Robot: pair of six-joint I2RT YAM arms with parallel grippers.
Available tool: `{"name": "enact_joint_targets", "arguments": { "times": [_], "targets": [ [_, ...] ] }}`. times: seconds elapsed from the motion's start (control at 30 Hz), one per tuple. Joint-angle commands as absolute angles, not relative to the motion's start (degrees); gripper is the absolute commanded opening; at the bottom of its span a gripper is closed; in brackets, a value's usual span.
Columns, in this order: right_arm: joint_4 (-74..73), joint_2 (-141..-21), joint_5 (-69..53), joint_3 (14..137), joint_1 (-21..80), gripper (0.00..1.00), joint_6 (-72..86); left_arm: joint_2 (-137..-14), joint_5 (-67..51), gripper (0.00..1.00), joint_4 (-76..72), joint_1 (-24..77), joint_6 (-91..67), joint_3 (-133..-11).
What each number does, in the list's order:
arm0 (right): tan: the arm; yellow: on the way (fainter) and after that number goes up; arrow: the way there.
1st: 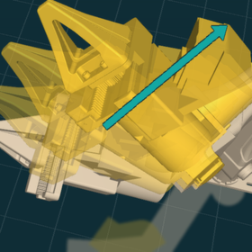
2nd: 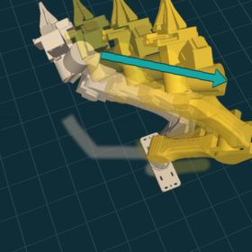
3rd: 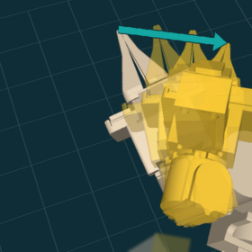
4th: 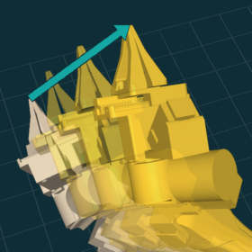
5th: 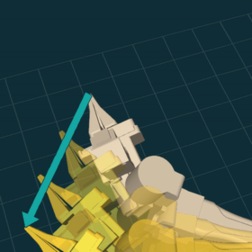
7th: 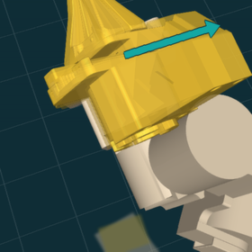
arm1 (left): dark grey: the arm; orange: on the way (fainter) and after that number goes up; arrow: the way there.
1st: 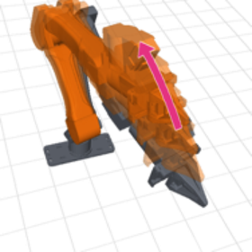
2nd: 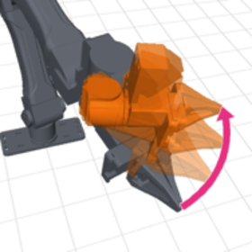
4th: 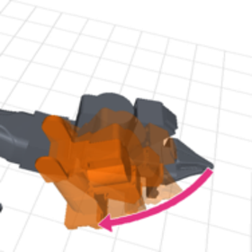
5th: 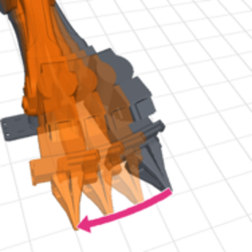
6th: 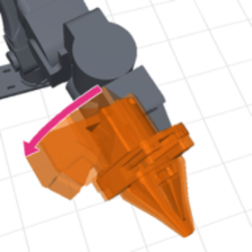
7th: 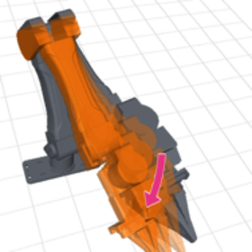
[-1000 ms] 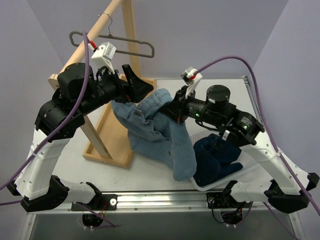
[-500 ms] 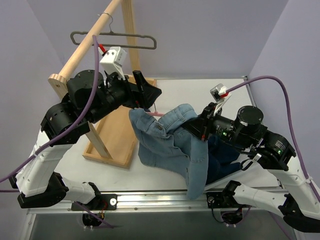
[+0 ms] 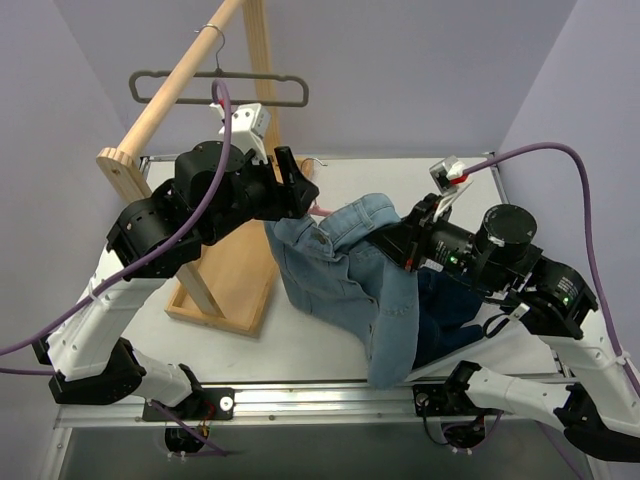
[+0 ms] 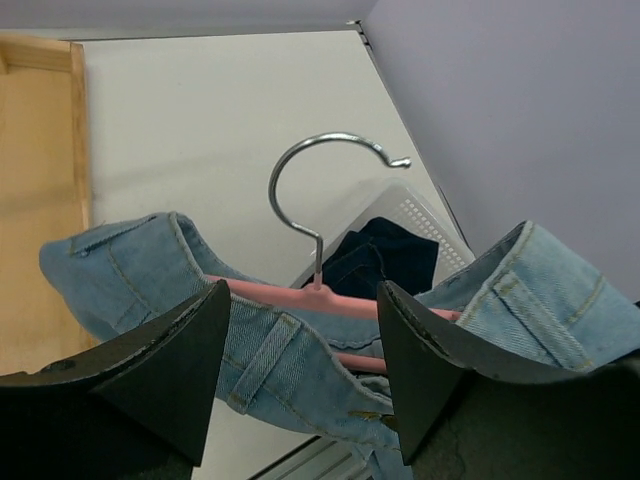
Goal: Remove the skirt from the hanger
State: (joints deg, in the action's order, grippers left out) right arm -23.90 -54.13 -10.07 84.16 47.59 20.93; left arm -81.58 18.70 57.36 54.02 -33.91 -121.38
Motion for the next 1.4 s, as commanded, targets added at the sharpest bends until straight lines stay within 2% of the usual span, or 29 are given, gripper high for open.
{"name": "enact_joint_targets", "arguments": {
  "times": [0.0, 0.87, 0.93, 1.0, 1.03, 1.07, 1.2, 1.23, 1.27, 1.33, 1.37],
  "targets": [
    [-15.91, -53.96, -8.79, 88.77, 47.20, 0.00, 20.39, -80.77, 20.39, 0.69, 58.89, 54.75, -35.59, -120.68],
    [-15.38, -54.58, -13.97, 91.14, 47.28, 0.00, 22.06, -85.52, 17.93, 0.56, 54.76, 54.76, -33.05, -122.61],
    [-15.47, -54.40, -14.15, 90.97, 47.20, 0.00, 22.24, -85.60, 17.32, 0.49, 54.23, 54.76, -32.78, -122.61],
    [-15.38, -54.32, -14.24, 90.88, 47.20, 0.00, 22.41, -85.78, 16.53, 0.36, 53.88, 54.76, -32.61, -122.61],
    [-15.55, -54.23, -14.06, 90.97, 47.20, 0.00, 22.41, -85.78, 15.83, 0.15, 53.88, 54.76, -32.69, -122.61],
    [-15.82, -54.32, -13.80, 91.05, 47.20, 0.00, 22.33, -85.96, 15.65, 0.03, 53.96, 54.76, -32.70, -122.61],
    [-19.94, -55.37, -10.47, 93.42, 47.20, 0.00, 22.15, -85.34, 16.78, 0.02, 55.02, 54.84, -32.61, -122.70],
    [-22.39, -56.07, -9.85, 93.95, 47.20, 0.07, 21.89, -85.17, 17.40, 0.02, 55.45, 54.84, -32.43, -122.78],
    [-23.63, -56.42, -9.58, 95.17, 47.20, 0.23, 21.71, -84.82, 18.36, 0.02, 55.63, 54.84, -32.52, -122.78],
    [-26.53, -56.60, -9.05, 95.71, 47.20, 0.41, 21.45, -84.81, 18.89, 0.02, 55.98, 54.84, -31.91, -123.31],
    [-27.15, -56.43, -9.05, 95.71, 47.20, 0.56, 21.45, -84.90, 19.33, 0.02, 56.42, 54.93, -31.82, -123.75]
  ]
}}
